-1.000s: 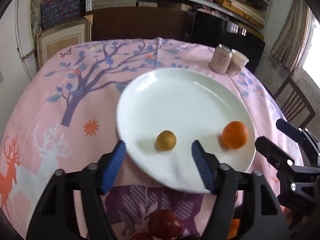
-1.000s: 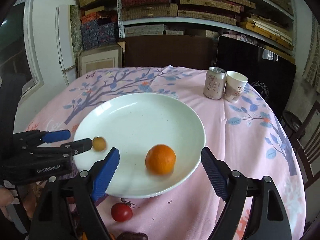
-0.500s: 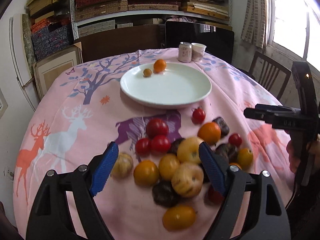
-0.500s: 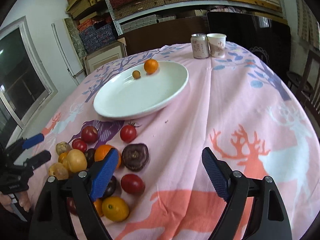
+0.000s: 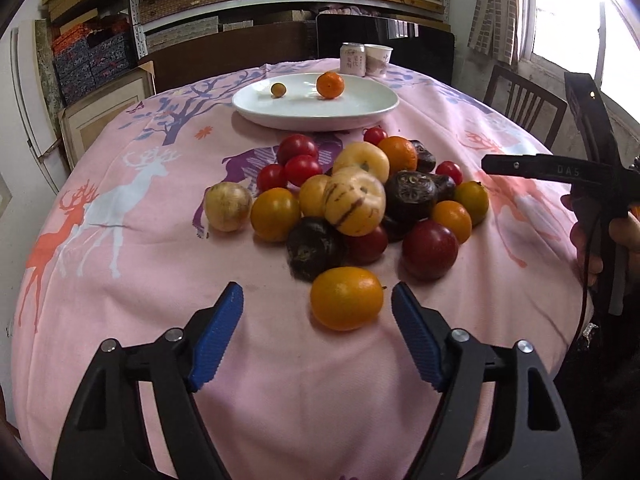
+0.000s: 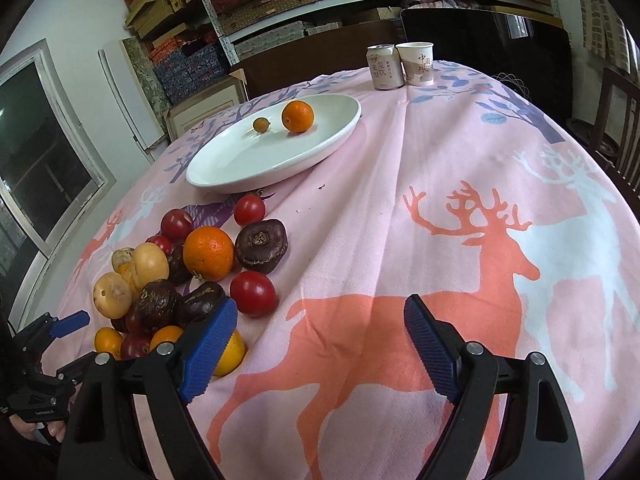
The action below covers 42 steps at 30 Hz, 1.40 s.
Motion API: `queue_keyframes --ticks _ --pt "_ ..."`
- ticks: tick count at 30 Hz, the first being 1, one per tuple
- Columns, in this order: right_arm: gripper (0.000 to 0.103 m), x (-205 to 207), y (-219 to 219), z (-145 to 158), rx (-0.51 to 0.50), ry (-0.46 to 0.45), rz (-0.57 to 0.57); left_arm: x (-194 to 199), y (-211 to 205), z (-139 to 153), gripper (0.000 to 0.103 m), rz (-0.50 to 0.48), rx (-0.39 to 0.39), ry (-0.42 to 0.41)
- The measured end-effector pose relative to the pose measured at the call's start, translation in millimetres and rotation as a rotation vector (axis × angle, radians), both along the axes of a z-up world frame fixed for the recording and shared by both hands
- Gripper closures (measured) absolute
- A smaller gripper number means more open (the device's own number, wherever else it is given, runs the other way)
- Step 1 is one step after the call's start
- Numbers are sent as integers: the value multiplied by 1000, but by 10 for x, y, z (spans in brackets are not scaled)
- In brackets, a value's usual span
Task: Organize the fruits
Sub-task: 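Grasp an orange fruit with the left tool while the right tool grasps a yellow citrus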
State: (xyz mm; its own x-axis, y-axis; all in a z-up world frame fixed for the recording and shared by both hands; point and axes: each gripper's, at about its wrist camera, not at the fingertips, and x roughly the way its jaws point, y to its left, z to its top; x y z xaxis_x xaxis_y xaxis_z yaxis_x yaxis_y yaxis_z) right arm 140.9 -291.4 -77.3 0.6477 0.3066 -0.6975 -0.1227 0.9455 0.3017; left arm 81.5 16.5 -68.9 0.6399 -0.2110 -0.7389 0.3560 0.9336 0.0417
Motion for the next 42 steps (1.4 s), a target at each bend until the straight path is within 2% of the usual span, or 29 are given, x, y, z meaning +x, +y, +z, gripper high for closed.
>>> queue_keyframes --ticks 3,5,6,10,16,18,23,26,35,42 --pt "17 -14 -14 3 0 -7 -7 19 -108 -106 46 -15 34 23" --pt "17 -22 -14 -2 -2 -5 -7 30 -140 -161 59 -17 28 34" --pt "17 -23 -14 -2 -2 -4 -7 29 -150 -171 62 -22 13 32" --pt "17 -52 35 -3 -15 -2 26 -1 -162 -177 62 -17 5 14" --pt "18 -218 379 0 -63 2 242 -84 -61 -16 62 -6 -41 -15" --pt "24 -267 475 12 -87 -12 272 -109 -48 24 62 -5 -45 -21" --pt "46 -220 532 -11 -70 15 278 -120 -77 23 62 -19 -43 -9" --pt "50 -183 565 -31 -78 31 273 -124 -80 0 62 -20 -45 -1" --pt "63 -179 734 58 -184 -12 307 -105 -49 -31 62 -3 -51 11" --pt "63 -158 662 27 -128 27 335 -94 -41 -40 62 -2 -61 23"
